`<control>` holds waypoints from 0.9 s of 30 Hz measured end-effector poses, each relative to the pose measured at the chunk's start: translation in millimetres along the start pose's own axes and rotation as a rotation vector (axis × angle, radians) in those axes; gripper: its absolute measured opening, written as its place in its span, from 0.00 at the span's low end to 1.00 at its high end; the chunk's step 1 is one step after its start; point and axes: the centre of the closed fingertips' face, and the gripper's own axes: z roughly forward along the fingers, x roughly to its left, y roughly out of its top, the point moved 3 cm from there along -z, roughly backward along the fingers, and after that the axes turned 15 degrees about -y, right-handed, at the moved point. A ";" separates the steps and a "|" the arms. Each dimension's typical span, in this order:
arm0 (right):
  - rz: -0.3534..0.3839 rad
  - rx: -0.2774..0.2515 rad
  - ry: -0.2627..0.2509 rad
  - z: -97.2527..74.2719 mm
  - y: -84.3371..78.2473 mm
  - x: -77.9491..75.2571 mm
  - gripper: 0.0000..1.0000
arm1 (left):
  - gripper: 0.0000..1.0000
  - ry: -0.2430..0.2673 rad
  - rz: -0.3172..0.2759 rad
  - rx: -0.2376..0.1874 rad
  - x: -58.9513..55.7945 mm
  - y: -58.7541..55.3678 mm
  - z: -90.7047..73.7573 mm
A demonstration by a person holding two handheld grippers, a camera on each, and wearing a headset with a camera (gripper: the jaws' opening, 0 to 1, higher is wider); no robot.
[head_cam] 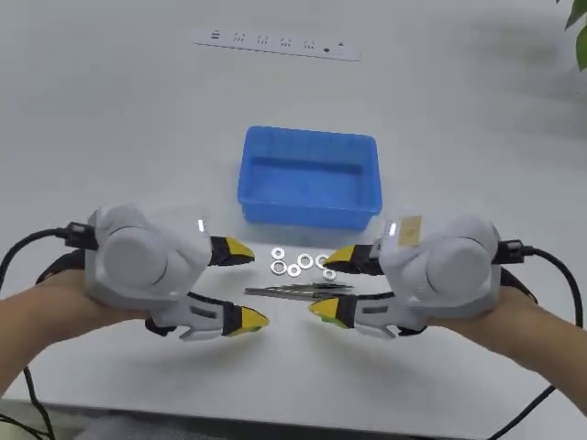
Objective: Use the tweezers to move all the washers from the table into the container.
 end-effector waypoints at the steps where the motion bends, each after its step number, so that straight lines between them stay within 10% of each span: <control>1: -0.007 0.005 0.008 1.0 -0.4 0.2 0.29 | 0.43 -0.008 -0.008 0.007 0.1 -0.5 1.2; 27: -0.133 0.091 0.108 12.8 -5.8 6.1 0.12 | 0.26 -0.130 0.064 0.149 9.5 1.0 15.3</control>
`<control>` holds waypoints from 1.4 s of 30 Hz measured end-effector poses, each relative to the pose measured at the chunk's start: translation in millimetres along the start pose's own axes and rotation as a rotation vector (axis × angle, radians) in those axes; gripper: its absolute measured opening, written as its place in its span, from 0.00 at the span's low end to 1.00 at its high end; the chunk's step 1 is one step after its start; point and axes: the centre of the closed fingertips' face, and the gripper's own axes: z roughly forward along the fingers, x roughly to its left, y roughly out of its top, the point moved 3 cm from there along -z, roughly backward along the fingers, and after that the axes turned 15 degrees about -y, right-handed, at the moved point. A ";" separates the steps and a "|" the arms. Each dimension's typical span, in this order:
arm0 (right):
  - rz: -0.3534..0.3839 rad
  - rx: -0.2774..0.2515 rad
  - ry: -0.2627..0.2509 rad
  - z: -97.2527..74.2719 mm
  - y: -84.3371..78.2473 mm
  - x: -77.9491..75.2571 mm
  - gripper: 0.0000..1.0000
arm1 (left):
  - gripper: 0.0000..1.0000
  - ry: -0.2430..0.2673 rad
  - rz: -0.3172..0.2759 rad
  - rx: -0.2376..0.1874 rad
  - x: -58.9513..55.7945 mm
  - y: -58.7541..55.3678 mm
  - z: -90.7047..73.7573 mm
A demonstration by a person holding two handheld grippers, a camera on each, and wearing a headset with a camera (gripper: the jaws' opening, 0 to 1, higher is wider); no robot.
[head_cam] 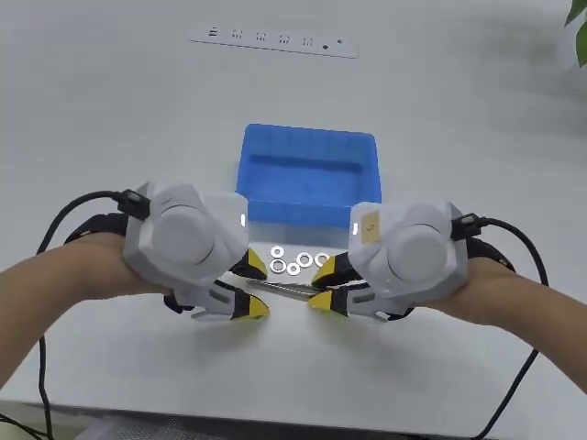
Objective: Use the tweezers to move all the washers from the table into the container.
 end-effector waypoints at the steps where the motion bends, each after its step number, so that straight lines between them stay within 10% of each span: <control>1: 0.000 0.001 0.001 0.0 0.0 -0.2 0.12 | 0.24 0.000 -0.001 0.006 2.1 0.2 -0.4; 23: -0.022 -0.024 0.017 -2.6 -1.2 2.7 0.08 | 0.04 -0.012 0.097 0.104 -4.1 1.3 -1.0; 42: -0.047 -0.107 -0.052 -24.9 3.6 9.3 0.08 | 0.05 0.054 0.172 -0.060 -34.7 47.8 -30.0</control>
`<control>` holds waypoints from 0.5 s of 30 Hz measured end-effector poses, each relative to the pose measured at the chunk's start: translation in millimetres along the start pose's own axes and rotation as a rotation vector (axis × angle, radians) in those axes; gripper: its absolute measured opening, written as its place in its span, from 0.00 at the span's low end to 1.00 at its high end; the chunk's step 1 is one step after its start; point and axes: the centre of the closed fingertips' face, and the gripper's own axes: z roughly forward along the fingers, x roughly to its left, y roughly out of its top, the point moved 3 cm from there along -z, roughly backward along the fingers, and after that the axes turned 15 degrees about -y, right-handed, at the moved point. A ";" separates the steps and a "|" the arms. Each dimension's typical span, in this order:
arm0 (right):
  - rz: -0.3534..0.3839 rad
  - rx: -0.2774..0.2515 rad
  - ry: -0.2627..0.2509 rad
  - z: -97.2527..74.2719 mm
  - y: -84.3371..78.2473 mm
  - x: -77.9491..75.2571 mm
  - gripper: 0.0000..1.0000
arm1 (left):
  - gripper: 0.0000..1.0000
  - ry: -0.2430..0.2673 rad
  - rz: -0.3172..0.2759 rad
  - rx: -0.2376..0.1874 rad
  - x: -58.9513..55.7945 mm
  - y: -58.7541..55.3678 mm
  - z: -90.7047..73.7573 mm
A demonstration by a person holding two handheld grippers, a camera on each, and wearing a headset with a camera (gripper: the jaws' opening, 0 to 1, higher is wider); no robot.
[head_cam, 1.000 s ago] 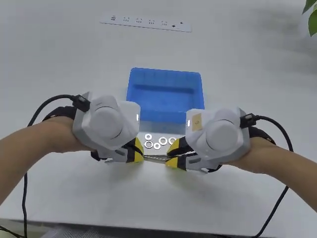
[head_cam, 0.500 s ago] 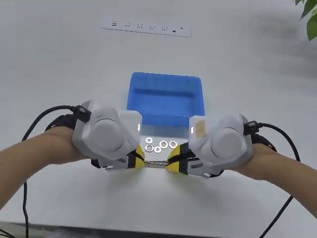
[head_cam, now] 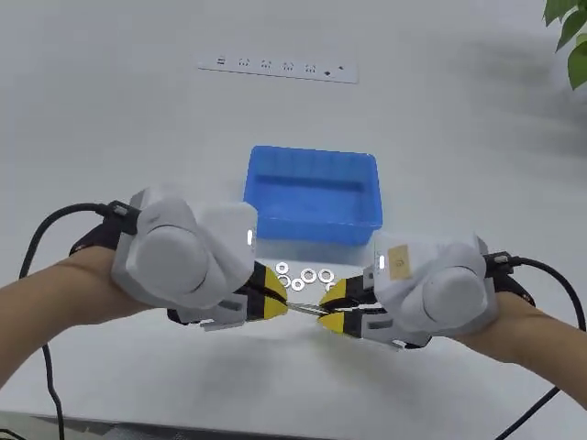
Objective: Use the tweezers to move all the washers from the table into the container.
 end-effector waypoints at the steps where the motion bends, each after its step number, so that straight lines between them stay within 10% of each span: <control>1: -0.001 -0.005 -0.007 -1.6 0.2 -1.0 0.08 | 0.05 0.004 0.002 -0.013 0.1 3.6 -0.6; 15: 0.078 -0.086 -0.051 -9.2 11.6 -3.2 0.08 | 0.05 0.038 0.065 -0.118 -1.8 42.4 -5.5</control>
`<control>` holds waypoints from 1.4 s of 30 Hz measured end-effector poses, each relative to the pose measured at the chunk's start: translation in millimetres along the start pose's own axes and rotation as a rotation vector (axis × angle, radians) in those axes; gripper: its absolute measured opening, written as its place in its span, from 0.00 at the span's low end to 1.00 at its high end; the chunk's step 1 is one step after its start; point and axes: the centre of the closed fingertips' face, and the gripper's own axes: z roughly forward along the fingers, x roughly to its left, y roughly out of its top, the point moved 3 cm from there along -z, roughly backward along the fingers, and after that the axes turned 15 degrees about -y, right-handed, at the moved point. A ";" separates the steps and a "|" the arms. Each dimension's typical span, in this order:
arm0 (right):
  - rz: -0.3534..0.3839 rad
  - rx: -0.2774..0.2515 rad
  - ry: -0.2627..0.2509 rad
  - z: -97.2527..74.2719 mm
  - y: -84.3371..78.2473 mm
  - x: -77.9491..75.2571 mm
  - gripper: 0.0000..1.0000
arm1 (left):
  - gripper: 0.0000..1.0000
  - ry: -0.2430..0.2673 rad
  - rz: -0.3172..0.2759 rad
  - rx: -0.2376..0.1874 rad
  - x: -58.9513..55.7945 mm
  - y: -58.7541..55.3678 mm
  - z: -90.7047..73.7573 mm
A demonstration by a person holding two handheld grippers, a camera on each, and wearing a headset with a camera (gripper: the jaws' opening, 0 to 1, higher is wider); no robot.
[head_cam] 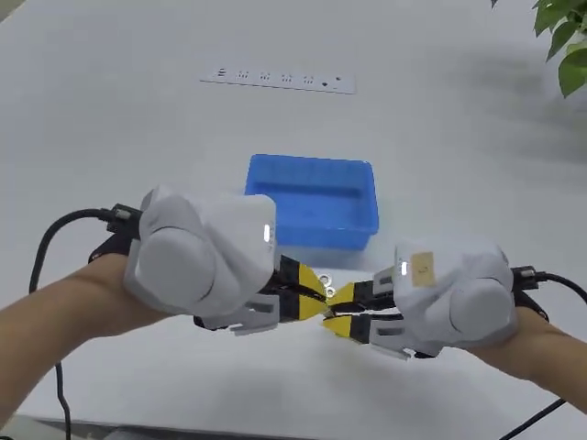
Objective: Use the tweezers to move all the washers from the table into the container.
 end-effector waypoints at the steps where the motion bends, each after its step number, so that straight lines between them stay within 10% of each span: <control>1: -0.009 -0.001 0.000 1.1 0.3 -0.1 0.08 | 0.05 0.000 -0.002 0.007 -0.2 -1.2 -0.4; 16: -0.002 -0.036 0.026 1.6 4.9 5.5 0.08 | 0.06 -0.042 -0.054 -0.082 -4.7 7.5 5.3; 42: 0.020 -0.055 0.021 1.7 2.3 5.2 0.08 | 0.06 -0.038 0.001 -0.074 -1.0 5.9 3.1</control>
